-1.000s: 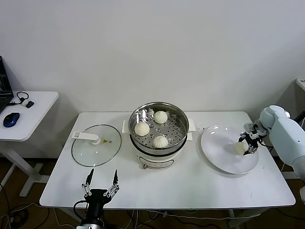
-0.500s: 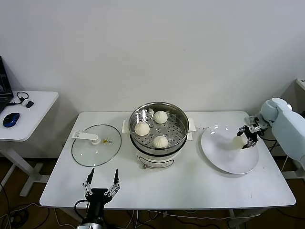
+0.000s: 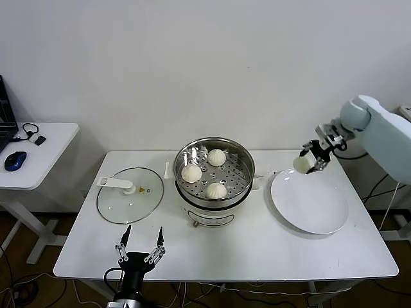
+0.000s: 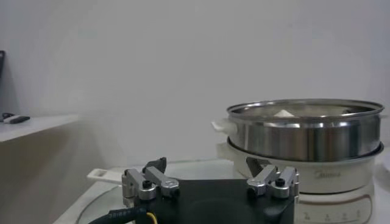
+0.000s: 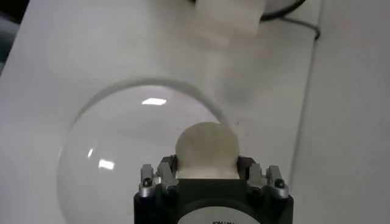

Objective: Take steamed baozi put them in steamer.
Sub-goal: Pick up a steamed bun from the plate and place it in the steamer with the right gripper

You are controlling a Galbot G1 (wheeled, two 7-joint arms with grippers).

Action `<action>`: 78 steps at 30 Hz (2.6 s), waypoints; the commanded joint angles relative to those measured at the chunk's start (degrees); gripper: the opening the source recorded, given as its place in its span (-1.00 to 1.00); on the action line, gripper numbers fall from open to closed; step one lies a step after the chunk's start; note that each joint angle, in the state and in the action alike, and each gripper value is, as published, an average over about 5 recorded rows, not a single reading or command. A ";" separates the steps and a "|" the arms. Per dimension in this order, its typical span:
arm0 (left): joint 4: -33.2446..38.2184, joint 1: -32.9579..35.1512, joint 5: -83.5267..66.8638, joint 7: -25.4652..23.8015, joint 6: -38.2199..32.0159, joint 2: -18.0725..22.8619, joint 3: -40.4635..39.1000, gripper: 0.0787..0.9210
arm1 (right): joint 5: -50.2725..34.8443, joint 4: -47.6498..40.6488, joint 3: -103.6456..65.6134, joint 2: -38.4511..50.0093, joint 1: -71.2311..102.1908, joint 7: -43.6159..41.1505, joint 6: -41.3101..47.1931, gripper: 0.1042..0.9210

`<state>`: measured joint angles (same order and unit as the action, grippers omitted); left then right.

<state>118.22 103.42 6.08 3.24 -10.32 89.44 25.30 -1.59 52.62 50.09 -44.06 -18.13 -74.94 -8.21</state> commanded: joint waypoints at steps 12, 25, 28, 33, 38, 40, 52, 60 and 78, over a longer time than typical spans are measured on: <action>0.65 0.52 0.17 -0.18 -0.31 -0.18 -0.67 0.77 | -34.39 7.81 29.92 -12.89 -25.13 1.84 15.77 0.32; 1.28 0.24 -0.10 -0.22 -0.02 -0.33 -0.35 0.77 | -32.55 5.63 29.00 -19.68 -17.59 3.41 17.39 0.30; 1.21 0.11 -0.29 -0.14 0.00 -0.27 -0.30 0.77 | -31.79 5.71 28.91 -19.87 -16.38 3.37 17.45 0.31; 1.15 -0.13 -0.33 -0.10 0.12 -0.16 -0.43 0.77 | -30.28 5.37 28.68 -19.61 -14.21 3.38 17.37 0.31; 1.05 0.07 -0.42 -0.10 0.07 -0.22 -0.32 0.77 | -28.36 4.05 28.03 -19.49 -12.09 3.38 17.09 0.31; 0.93 0.30 -0.46 -0.11 -0.07 -0.24 -0.25 0.77 | -27.76 3.51 27.77 -19.59 -11.46 3.41 17.00 0.31; 0.68 0.45 -0.73 -0.11 -0.25 -0.25 -0.19 0.77 | -24.24 0.04 26.32 -20.75 -9.36 3.53 16.23 0.31; 0.60 0.57 -0.77 -0.13 -0.31 -0.30 -0.17 0.77 | -23.04 -1.55 25.54 -21.18 -8.99 3.55 15.90 0.31; 0.35 0.98 -0.93 -0.21 -0.65 -0.40 0.07 0.77 | -24.66 -2.03 23.97 -22.23 -9.45 3.86 16.17 0.75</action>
<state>118.57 104.36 5.20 3.08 -10.94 89.09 25.33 -25.31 50.92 74.61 -66.06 -27.23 -70.93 7.76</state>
